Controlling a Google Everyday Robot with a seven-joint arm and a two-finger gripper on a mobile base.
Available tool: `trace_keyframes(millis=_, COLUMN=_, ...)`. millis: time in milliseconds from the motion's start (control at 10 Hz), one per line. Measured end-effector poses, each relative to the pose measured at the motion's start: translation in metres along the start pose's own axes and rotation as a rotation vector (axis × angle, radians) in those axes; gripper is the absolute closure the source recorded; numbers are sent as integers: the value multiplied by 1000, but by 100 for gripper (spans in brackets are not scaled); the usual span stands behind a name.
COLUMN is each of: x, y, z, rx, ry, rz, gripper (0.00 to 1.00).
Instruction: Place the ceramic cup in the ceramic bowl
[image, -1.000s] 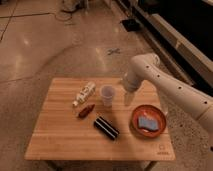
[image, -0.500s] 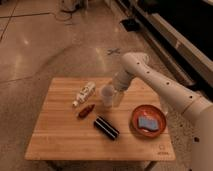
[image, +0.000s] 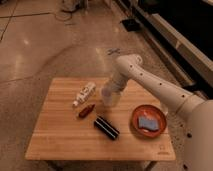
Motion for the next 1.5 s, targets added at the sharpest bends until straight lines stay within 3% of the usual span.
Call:
trace_keyframes(millis=400, x=-4, y=-6, z=15, rx=-4, ry=-44, rz=5, gripper=22)
trace_keyframes(millis=500, x=-3, y=-8, z=19, rx=0, ry=-48, rz=6, gripper=28)
trace_keyframes(millis=900, x=-16, y=-8, z=35, rx=8, ry=-101, rz=74, gripper=68)
trace_keyframes(millis=1100, x=-28, y=-2, z=32, rx=-30, ry=-148, rz=161, gripper=91)
trace_keyframes(millis=1200, x=-31, y=1, z=27, rx=-55, ry=-160, rz=192, gripper=97)
trace_keyframes(millis=1500, x=-35, y=1, z=4, rx=-133, ry=-169, rz=262, gripper=100)
